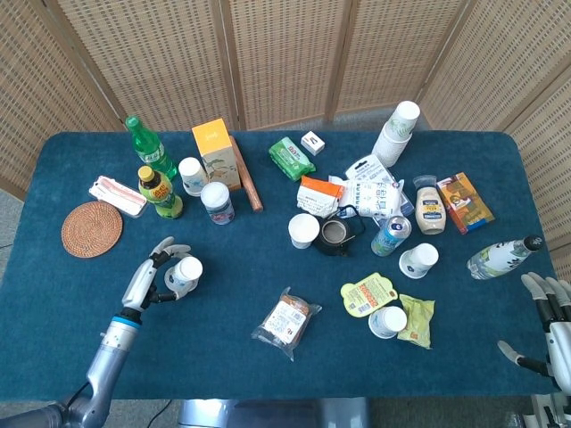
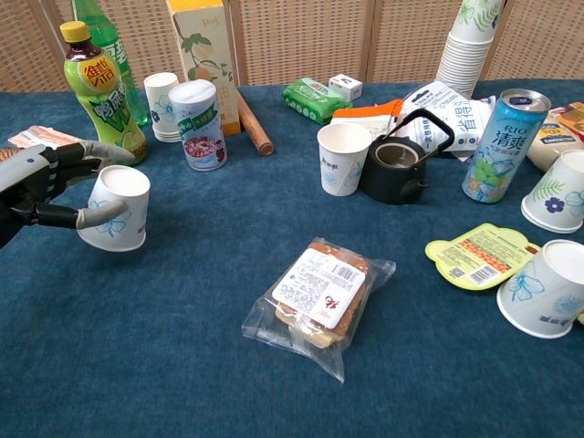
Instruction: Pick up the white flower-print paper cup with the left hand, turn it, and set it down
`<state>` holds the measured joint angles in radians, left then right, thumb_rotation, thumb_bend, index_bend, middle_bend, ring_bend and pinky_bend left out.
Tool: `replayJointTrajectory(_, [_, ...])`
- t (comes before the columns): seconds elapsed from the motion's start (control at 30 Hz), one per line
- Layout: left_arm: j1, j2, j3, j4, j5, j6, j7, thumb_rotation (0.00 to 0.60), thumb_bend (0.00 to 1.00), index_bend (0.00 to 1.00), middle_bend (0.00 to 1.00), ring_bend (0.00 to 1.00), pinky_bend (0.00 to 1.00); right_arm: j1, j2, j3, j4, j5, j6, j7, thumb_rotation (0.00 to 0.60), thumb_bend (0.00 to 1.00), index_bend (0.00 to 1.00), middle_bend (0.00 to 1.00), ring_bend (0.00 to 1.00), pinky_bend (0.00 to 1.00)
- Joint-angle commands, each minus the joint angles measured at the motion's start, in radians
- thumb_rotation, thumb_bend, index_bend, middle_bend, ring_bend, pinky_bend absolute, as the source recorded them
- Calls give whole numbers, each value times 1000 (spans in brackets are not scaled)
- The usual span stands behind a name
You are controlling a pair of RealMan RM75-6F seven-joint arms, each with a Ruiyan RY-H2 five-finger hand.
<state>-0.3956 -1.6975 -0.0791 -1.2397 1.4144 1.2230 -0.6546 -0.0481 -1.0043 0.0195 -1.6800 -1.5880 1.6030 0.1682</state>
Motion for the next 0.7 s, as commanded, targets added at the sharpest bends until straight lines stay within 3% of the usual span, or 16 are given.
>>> replayJointTrajectory(0.03, [4,-4,4,15,2,-4,0,600,346,257,408,46,0,0,0,0,0,0,1,1,600,94,0,0,0,68])
replayJointTrajectory(0.27, [18,-1,17,38,11,-8,5,600,351,254,348,0,0,0,0,0,0,-1,0,-2,600,95,0,0,0,68])
replayJointTrajectory(0.4, [26,7,29,49,32,1,-4,600,351,237,124,0,0,0,-1,-1,-2,-1,1,-5,600,95,0,0,0,68])
replayJointTrajectory(0.5, [33,8,33,61,42,15,-7,600,350,233,15,0,0,0,-1,-1,-2,-2,1,-6,600,96,0,0,0,68])
replayJointTrajectory(0.7, [48,27,40,49,79,65,1,600,351,227,0,0,0,0,-2,-2,-3,-4,1,-10,600,95,0,0,0,68])
